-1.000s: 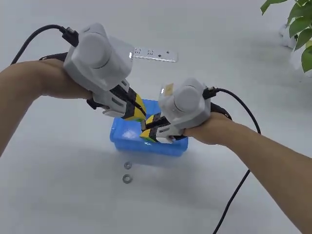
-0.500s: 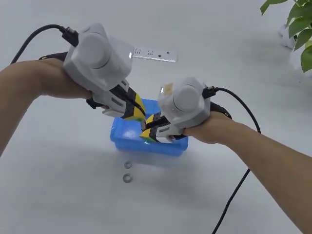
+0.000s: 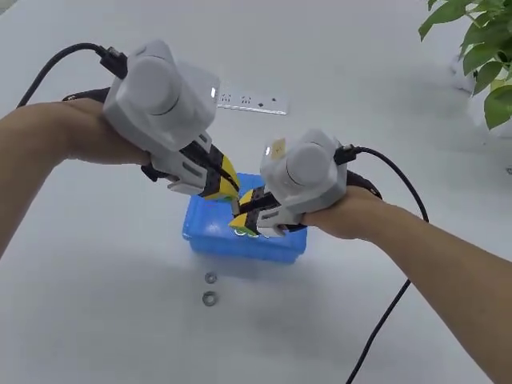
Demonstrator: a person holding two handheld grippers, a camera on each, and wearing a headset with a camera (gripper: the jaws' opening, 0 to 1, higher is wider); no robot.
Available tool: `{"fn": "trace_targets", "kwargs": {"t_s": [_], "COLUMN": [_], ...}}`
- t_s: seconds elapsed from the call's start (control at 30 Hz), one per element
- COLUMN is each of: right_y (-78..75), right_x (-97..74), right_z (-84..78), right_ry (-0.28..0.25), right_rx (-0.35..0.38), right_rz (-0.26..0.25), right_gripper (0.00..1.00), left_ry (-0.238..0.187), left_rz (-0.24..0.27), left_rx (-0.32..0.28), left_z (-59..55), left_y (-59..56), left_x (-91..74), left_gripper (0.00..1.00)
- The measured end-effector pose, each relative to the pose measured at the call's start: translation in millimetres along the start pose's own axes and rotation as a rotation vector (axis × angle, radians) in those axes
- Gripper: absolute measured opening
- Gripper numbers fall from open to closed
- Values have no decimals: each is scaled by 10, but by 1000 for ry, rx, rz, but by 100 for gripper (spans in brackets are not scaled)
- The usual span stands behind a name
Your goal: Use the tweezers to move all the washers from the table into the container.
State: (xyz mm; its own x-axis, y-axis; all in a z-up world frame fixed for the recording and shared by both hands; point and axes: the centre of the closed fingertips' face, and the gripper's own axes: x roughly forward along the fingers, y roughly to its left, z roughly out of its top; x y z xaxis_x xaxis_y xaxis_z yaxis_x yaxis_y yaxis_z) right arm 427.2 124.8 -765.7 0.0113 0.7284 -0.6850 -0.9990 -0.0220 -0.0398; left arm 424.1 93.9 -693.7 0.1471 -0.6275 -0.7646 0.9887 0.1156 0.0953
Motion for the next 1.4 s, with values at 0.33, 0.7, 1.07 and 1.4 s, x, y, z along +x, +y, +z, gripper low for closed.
{"fn": "trace_targets", "kwargs": {"t_s": [0.33,0.7,1.07,1.4], "right_y": [85,245,435,609], "right_x": [-157,-251,-256,-198], "right_z": [150,254,262,228], "right_ry": [-20,-27,-33,-31], "right_rx": [-14,-29,-27,-31], "right_rz": [-26,-37,-29,-15], "right_gripper": [11,12,12,12], "left_ry": [-1,4,13,30], "left_rz": [19,33,33,15], "left_rx": [20,35,30,23], "left_z": [152,244,219,151], "left_y": [-97,-260,-437,-624], "left_x": [-159,-270,-304,-294], "left_gripper": [6,6,6,6]}}
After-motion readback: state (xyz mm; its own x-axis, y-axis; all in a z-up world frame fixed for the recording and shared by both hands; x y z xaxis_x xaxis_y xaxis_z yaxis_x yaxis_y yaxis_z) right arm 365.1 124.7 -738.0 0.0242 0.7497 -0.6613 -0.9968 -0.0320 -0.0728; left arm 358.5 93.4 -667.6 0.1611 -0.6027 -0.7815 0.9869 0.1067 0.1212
